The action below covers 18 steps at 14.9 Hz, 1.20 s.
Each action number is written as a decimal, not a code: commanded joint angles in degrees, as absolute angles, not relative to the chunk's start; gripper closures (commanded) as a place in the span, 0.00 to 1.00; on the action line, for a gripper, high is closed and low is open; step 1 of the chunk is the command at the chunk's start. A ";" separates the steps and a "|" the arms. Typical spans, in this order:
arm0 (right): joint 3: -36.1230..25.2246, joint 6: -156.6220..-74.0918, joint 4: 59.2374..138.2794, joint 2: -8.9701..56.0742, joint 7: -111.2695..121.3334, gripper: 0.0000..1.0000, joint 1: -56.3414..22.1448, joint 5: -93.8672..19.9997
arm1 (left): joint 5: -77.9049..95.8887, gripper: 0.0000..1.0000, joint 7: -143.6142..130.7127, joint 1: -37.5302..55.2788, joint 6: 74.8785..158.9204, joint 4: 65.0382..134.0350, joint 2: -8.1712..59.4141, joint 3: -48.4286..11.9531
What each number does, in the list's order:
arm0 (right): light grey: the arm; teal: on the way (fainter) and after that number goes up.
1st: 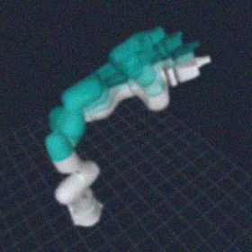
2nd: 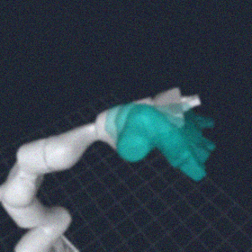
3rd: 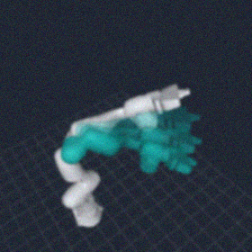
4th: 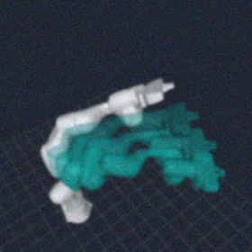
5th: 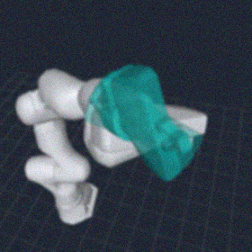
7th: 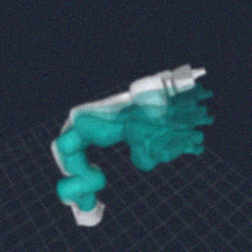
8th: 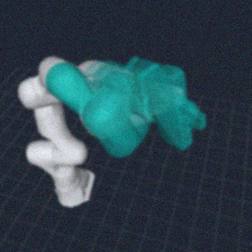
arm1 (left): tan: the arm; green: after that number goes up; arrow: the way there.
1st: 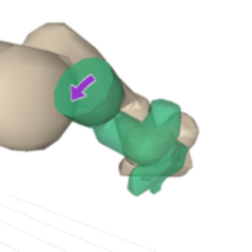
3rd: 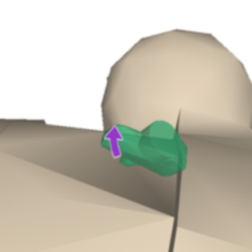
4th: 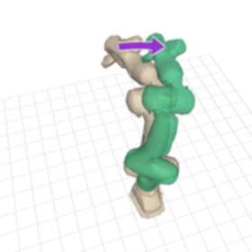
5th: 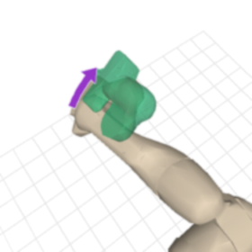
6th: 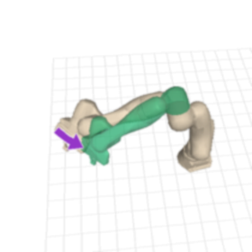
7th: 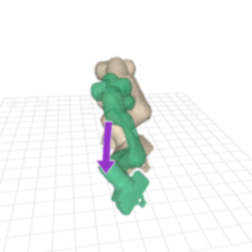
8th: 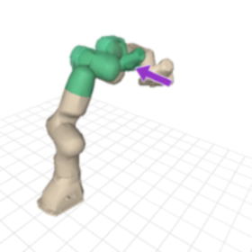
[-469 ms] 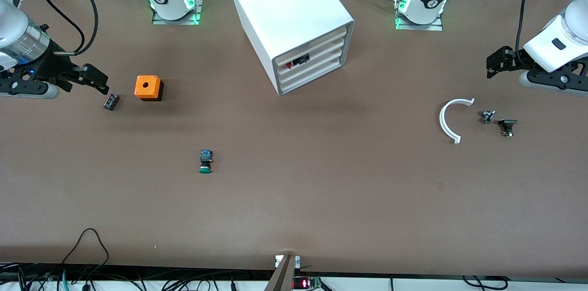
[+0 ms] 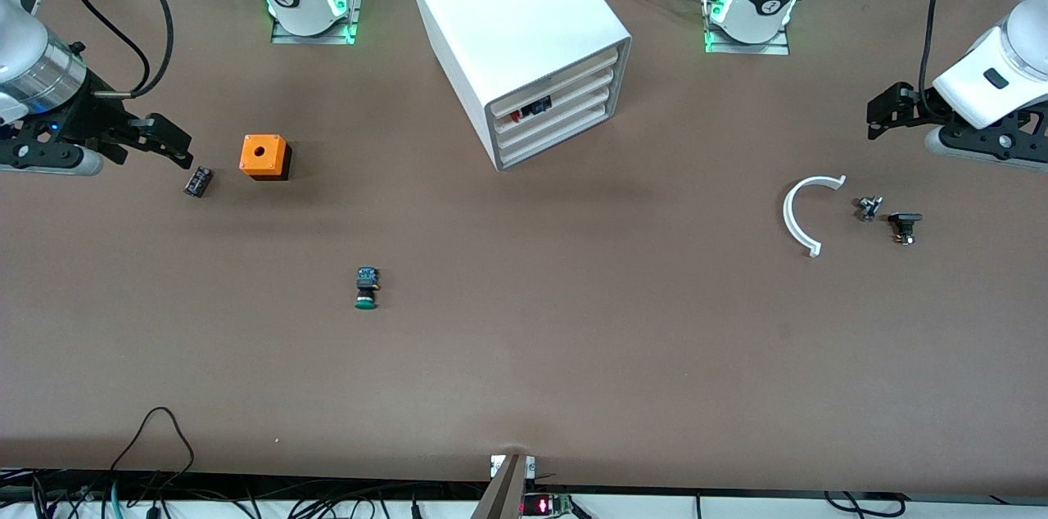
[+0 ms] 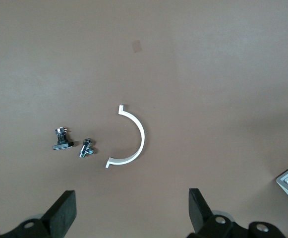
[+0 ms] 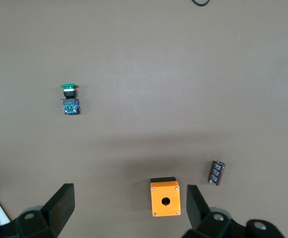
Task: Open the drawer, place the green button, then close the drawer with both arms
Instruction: 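Move the right gripper toward the green push button, then grasp the green push button with the right gripper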
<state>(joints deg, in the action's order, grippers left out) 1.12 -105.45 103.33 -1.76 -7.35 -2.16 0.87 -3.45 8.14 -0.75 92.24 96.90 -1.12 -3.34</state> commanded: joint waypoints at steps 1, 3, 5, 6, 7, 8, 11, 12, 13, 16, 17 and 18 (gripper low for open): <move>2.19 -103.10 102.66 -1.49 -5.71 0.00 -1.67 0.35 | -2.55 0.00 9.32 -0.53 91.41 96.24 -1.05 -3.16; 2.29 -102.22 103.18 -0.88 -5.63 0.00 -1.58 0.35 | -2.55 0.00 9.32 -0.53 91.41 96.24 -1.05 -3.16; 2.37 -103.18 102.48 1.92 -5.45 0.00 -1.67 -0.52 | -2.55 0.00 9.32 -0.53 91.41 96.24 -1.05 -3.16; 2.63 -105.10 102.31 3.24 -5.45 0.00 -1.84 -2.79 | -2.55 0.00 9.32 -0.53 91.41 96.24 -1.05 -3.16; 2.64 -107.55 102.39 4.56 -5.45 0.00 -2.89 -4.20 | -2.55 0.00 9.32 -0.53 91.41 96.24 -1.05 -3.16; 2.64 -109.67 102.39 6.40 -5.45 0.00 -3.68 -4.39 | -2.55 0.00 9.32 -0.53 91.41 96.24 -1.05 -3.16; 2.64 -115.55 102.39 11.93 -5.45 0.00 -7.81 -4.48 | -2.55 0.00 9.32 -0.53 91.41 96.24 -1.05 -3.16; 2.64 -117.40 102.39 13.87 -5.45 0.00 -8.34 -4.48 | -2.55 0.00 9.32 -0.53 91.41 96.24 -1.05 -3.16; 2.64 -118.64 102.31 15.71 -5.36 0.00 -8.87 -4.40 | -2.55 0.00 9.32 -0.44 91.41 96.24 -1.05 -3.16; 2.64 -125.04 102.48 20.99 -4.83 0.00 -12.21 -3.69 | -2.46 0.00 9.32 -0.53 91.41 96.24 -1.05 -3.16; 2.64 -127.24 102.31 22.75 -4.83 0.00 -12.56 -3.69 | -2.37 0.00 9.23 -0.53 91.41 96.24 -0.97 -3.16; 2.64 -129.96 102.30 24.24 -4.92 0.00 -13.09 -3.95 | -2.29 0.00 9.23 -0.53 91.32 96.24 -0.71 -3.16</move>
<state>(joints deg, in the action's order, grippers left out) 2.92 -126.43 103.50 21.39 -5.93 -12.01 -3.65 -3.44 8.14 -0.72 92.23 96.90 -1.09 -3.37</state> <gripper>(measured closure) 0.000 0.000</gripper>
